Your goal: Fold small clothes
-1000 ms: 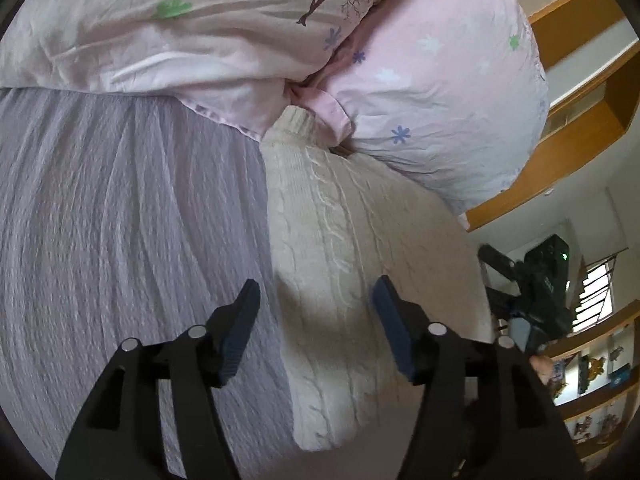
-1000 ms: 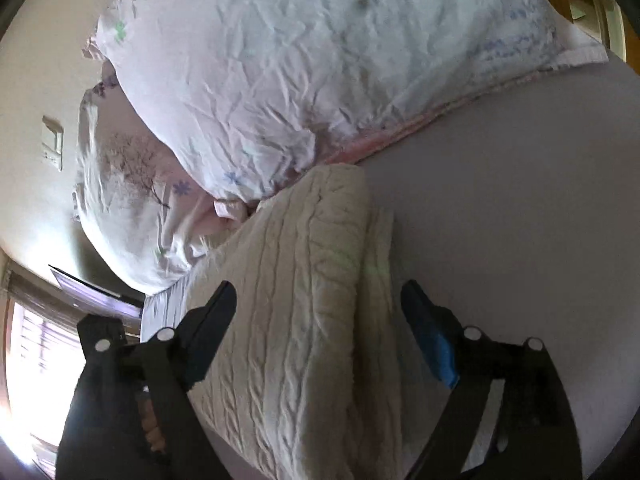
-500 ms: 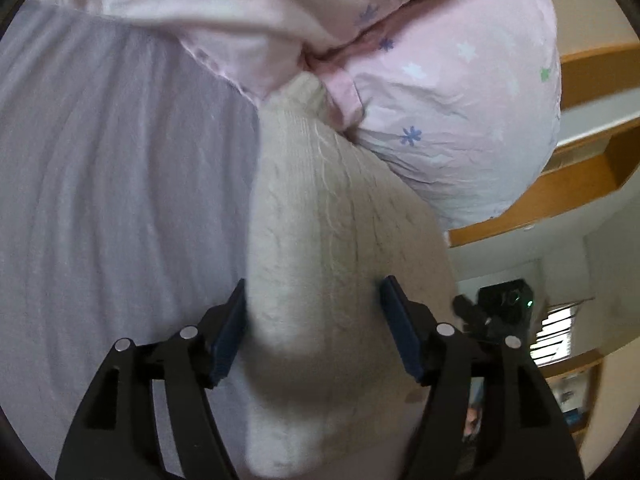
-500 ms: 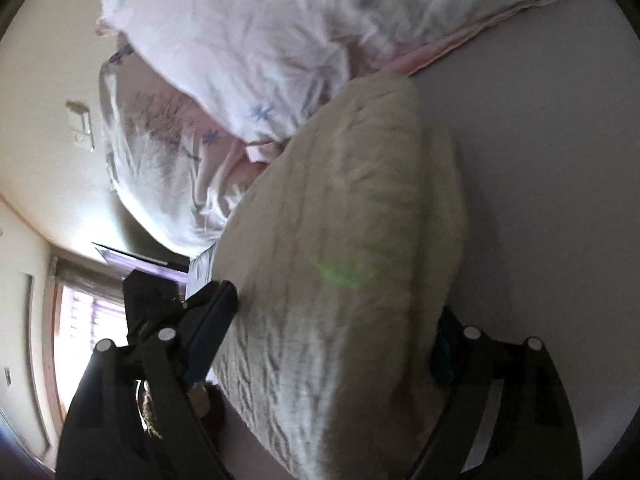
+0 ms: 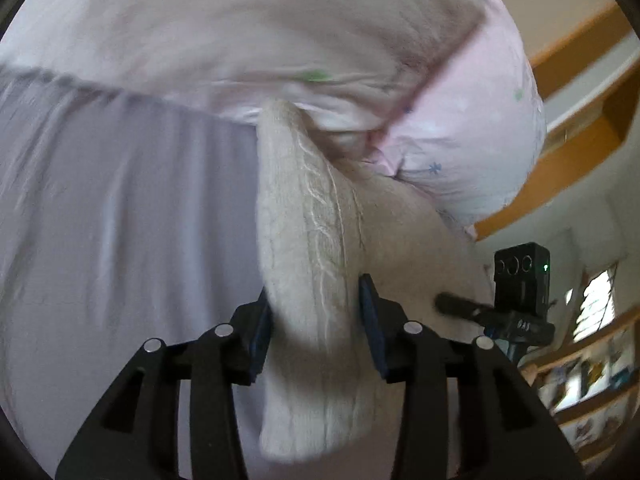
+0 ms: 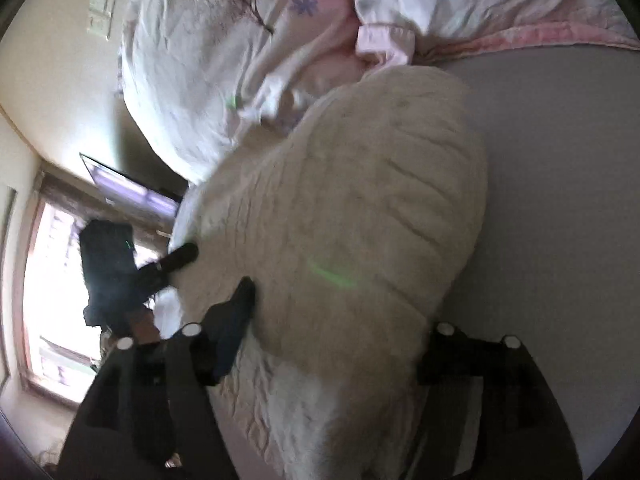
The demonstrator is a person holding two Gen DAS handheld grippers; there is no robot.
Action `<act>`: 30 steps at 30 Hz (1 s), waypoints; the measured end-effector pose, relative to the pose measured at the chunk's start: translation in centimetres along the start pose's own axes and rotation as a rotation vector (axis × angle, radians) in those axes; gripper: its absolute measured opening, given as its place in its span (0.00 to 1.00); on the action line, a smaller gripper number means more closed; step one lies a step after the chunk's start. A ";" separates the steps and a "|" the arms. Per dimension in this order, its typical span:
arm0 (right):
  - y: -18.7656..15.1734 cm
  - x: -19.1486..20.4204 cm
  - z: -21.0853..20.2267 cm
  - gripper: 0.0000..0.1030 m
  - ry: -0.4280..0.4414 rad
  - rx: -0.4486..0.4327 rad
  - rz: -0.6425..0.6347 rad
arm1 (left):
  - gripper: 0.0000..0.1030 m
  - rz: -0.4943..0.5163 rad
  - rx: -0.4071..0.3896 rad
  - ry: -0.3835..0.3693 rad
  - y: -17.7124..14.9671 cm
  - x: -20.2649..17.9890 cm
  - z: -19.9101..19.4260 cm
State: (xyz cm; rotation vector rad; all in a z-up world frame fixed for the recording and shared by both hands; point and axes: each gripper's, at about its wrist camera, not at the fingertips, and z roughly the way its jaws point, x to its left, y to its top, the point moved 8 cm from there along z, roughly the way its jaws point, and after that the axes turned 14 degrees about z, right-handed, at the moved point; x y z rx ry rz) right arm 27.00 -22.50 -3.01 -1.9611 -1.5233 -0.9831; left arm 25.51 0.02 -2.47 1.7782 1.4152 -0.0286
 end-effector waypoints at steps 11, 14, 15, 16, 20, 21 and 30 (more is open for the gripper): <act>3.7 2.2 -3.6 0.17 -0.121 -0.312 -0.117 | 0.36 0.342 -0.016 0.024 -1.1 -9.6 1.8; 3.0 -2.0 -1.6 0.25 -0.251 -0.212 -0.027 | 0.19 0.313 0.032 0.037 -2.2 -7.6 3.4; 2.8 -2.8 -1.5 0.37 -0.253 -0.202 0.001 | 0.08 0.297 0.032 0.027 -2.0 -7.2 3.7; 3.0 -3.0 -2.2 0.43 -0.252 -0.216 0.024 | 0.05 0.278 0.038 0.023 -2.0 -6.6 3.8; 2.0 0.2 -8.2 0.53 -0.236 -0.395 -0.033 | 0.07 0.268 0.008 -0.006 -1.9 -5.9 1.8; 1.2 1.2 -8.7 0.53 -0.207 -0.410 -0.063 | 0.10 0.274 -0.012 -0.006 -1.9 -6.3 1.2; -3.6 1.8 -3.3 0.56 -0.350 -0.261 -0.161 | 0.48 0.394 0.052 0.111 -4.0 -8.1 3.4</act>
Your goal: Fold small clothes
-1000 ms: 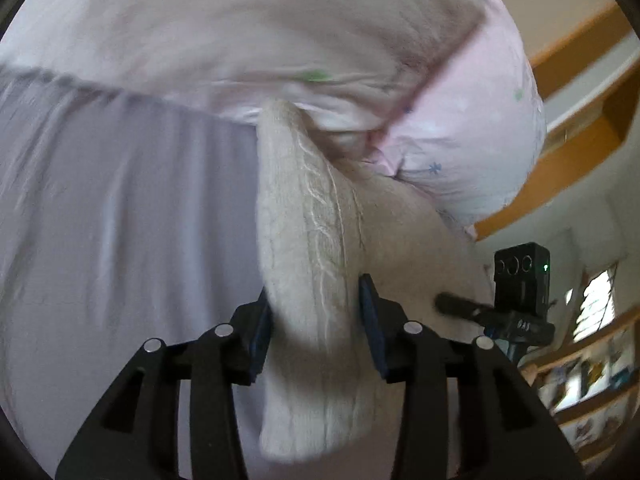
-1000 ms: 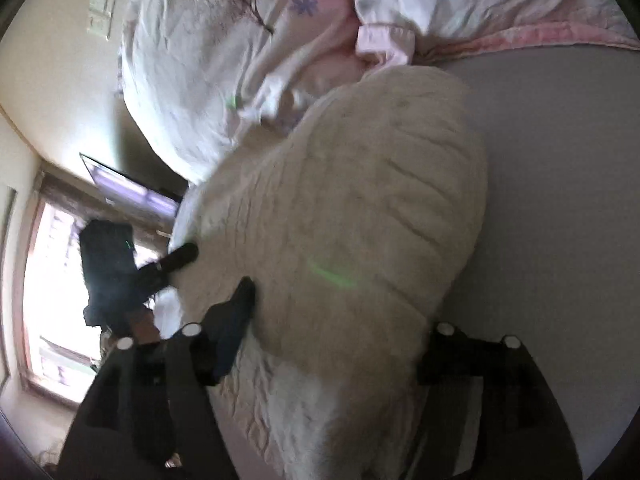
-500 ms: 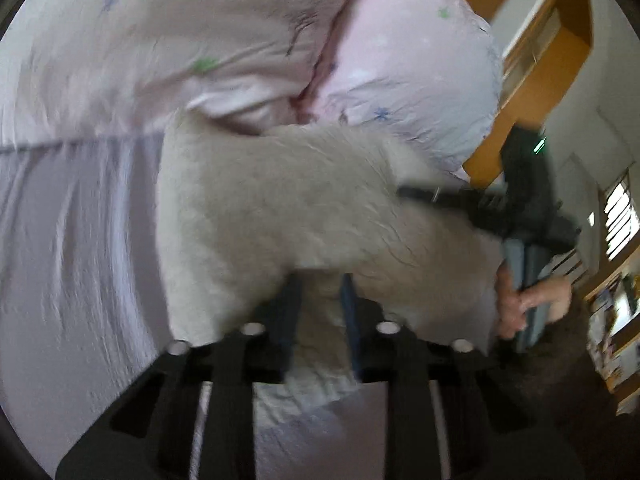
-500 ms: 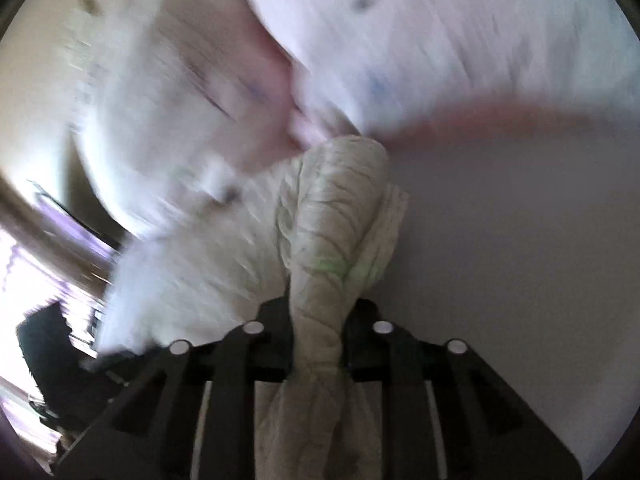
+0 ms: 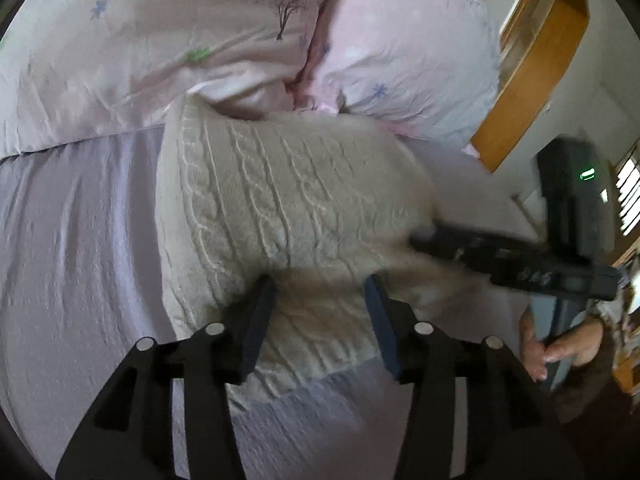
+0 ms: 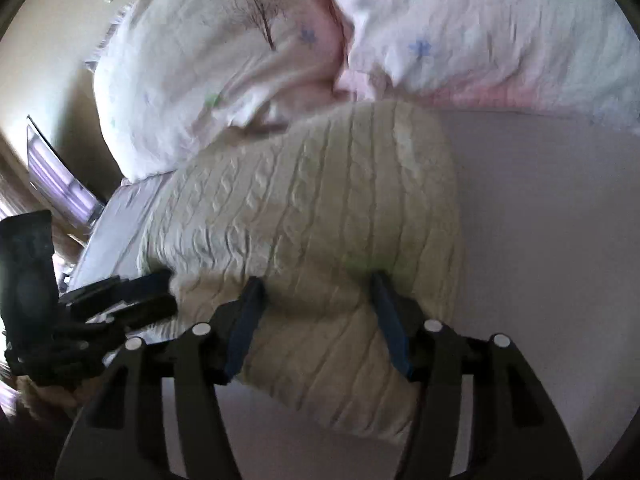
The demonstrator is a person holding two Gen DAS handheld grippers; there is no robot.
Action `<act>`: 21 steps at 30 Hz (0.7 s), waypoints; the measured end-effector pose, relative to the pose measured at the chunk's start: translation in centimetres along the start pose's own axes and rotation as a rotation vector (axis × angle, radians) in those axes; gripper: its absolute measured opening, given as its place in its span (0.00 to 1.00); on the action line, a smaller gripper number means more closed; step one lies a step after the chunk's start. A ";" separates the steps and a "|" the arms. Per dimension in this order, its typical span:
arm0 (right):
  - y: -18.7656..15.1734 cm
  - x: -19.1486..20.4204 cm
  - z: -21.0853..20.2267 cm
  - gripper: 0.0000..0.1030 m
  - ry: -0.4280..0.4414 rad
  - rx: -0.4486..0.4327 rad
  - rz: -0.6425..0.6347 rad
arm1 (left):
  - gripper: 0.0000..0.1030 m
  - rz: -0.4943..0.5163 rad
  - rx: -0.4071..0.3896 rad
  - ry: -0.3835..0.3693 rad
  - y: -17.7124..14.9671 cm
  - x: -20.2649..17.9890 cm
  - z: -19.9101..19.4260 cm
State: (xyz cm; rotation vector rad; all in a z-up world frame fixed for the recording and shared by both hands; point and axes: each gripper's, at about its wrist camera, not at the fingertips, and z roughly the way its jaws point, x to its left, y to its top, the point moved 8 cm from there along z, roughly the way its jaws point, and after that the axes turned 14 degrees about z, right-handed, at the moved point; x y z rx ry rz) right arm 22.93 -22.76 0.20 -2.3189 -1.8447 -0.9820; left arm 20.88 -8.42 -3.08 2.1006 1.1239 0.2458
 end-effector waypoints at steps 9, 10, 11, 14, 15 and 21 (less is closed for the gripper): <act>-5.1 1.3 -5.8 0.98 -0.220 -0.204 -0.055 | 0.91 -0.077 0.085 0.275 -5.9 0.9 -5.4; -6.1 0.9 -4.8 0.98 -0.275 -0.180 -0.046 | 0.91 -0.078 0.127 0.306 -6.8 0.8 -4.9; -6.8 0.8 -3.7 0.98 -0.299 -0.158 -0.041 | 0.93 -0.073 0.157 0.325 -7.4 0.6 -4.3; -8.2 0.2 -1.2 0.98 -0.311 -0.103 -0.022 | 0.98 -0.031 0.185 0.388 -8.1 0.2 -3.6; -8.3 0.1 -0.5 0.98 -0.317 -0.091 -0.019 | 0.99 -0.017 0.191 0.416 -8.1 0.2 -3.3; -9.9 0.6 0.2 0.98 -0.380 -0.084 -0.064 | 0.99 -0.035 0.169 0.446 -8.2 0.9 -3.2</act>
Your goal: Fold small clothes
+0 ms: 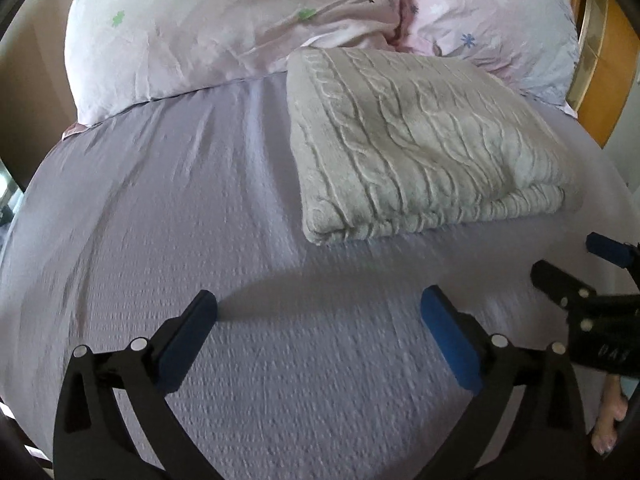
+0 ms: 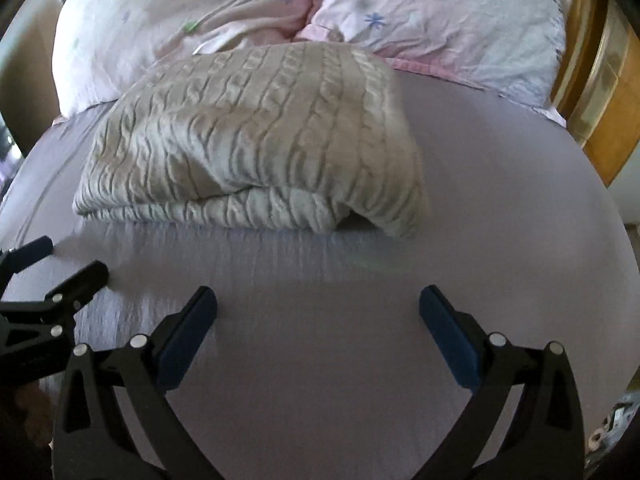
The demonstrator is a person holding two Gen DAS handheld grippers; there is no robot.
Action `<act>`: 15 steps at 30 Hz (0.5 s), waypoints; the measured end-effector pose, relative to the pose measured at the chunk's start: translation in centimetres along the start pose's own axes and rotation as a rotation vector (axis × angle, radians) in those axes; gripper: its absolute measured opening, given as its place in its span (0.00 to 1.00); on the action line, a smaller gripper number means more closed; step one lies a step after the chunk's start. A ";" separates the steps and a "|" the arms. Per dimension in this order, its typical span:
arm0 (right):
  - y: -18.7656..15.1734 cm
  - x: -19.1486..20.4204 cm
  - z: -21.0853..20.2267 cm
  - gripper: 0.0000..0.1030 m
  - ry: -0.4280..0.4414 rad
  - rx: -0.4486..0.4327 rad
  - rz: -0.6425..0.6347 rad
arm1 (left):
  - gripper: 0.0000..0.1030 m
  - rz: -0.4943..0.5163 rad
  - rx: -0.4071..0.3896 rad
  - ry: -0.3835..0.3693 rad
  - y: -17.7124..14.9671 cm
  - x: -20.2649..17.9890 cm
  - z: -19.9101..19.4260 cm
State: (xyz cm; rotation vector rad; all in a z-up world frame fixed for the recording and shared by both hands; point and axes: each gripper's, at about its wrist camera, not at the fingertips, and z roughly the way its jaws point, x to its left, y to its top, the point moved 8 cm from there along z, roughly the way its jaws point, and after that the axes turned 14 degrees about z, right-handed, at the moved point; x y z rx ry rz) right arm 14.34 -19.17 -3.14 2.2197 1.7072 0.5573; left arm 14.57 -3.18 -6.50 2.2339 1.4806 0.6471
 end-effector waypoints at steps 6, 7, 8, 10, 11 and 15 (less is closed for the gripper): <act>-0.2 0.2 0.3 0.98 0.002 0.001 -0.010 | 0.99 -0.001 -0.001 0.002 0.3 -0.2 0.3; -0.2 0.2 0.3 0.98 0.002 0.001 -0.010 | 0.99 -0.002 -0.001 0.002 0.3 -0.1 0.3; -0.3 0.2 0.3 0.98 0.002 0.000 -0.009 | 0.99 -0.002 -0.002 0.002 0.3 -0.1 0.2; -0.2 0.3 0.3 0.98 0.001 0.000 -0.008 | 0.99 -0.001 -0.002 0.002 0.3 -0.3 0.2; -0.3 0.3 0.3 0.98 0.001 0.000 -0.008 | 0.99 -0.002 -0.001 0.002 0.2 -0.3 0.2; -0.2 0.2 0.3 0.98 0.001 0.000 -0.008 | 0.99 -0.002 -0.001 0.003 0.2 -0.3 0.2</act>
